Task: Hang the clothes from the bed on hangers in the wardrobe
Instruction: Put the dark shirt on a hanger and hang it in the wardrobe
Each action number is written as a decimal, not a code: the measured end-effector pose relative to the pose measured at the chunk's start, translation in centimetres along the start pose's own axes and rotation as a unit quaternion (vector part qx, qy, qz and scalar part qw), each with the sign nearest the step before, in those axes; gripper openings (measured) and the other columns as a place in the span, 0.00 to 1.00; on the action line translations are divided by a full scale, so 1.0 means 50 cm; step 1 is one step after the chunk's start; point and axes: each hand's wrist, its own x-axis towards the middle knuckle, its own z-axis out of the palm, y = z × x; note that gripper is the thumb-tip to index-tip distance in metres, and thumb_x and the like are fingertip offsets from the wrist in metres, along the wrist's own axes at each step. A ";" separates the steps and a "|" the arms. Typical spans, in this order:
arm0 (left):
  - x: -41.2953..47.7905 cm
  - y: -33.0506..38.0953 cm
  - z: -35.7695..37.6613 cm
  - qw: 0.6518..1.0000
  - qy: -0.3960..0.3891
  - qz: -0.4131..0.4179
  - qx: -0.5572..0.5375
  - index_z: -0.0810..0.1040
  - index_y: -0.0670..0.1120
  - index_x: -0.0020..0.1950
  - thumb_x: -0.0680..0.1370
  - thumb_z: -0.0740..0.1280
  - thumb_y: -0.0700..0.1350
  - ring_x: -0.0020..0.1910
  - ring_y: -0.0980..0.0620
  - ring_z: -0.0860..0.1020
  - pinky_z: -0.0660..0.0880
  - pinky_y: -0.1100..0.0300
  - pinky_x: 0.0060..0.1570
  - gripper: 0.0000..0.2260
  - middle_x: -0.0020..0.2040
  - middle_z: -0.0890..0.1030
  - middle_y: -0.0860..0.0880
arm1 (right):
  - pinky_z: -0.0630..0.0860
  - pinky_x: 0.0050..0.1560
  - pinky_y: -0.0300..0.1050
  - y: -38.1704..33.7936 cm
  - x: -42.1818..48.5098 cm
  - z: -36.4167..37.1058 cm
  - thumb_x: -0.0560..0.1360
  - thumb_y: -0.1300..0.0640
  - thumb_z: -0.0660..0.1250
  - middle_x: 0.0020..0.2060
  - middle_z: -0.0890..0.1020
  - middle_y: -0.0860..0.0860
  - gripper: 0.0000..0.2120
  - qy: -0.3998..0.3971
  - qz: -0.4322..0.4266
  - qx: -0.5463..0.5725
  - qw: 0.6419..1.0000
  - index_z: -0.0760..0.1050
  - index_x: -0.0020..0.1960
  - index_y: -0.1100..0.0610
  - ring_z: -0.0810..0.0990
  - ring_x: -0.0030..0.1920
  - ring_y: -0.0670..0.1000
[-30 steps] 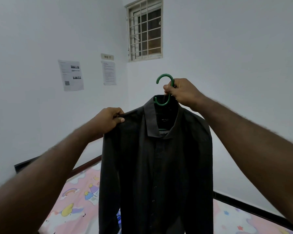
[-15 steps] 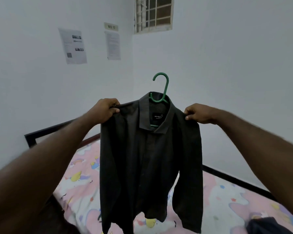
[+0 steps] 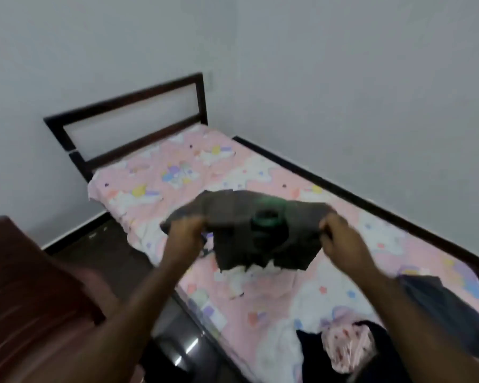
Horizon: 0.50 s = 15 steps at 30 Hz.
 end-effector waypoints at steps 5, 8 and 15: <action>-0.403 -0.043 0.213 0.935 -0.292 -0.196 0.034 0.80 0.53 0.43 0.63 0.64 0.36 0.42 0.48 0.83 0.71 0.60 0.42 0.15 0.40 0.84 0.51 | 0.63 0.42 0.46 0.183 -0.312 0.236 0.75 0.57 0.61 0.41 0.79 0.52 0.07 -0.330 0.102 -0.082 0.935 0.64 0.50 0.49 0.81 0.51 0.59; -0.486 -0.041 0.258 0.885 -0.385 -0.242 0.101 0.80 0.55 0.53 0.71 0.66 0.47 0.56 0.52 0.80 0.72 0.57 0.52 0.12 0.52 0.83 0.54 | 0.66 0.45 0.47 0.212 -0.374 0.272 0.75 0.58 0.59 0.50 0.81 0.57 0.13 -0.390 0.104 -0.103 0.909 0.67 0.60 0.55 0.80 0.55 0.60; -0.350 0.020 0.262 0.887 -0.365 -0.263 0.101 0.81 0.43 0.55 0.75 0.64 0.37 0.53 0.44 0.80 0.75 0.56 0.52 0.11 0.52 0.82 0.45 | 0.77 0.46 0.54 0.205 -0.268 0.243 0.73 0.52 0.57 0.44 0.84 0.56 0.17 -0.313 0.036 -0.141 0.939 0.81 0.50 0.57 0.84 0.45 0.59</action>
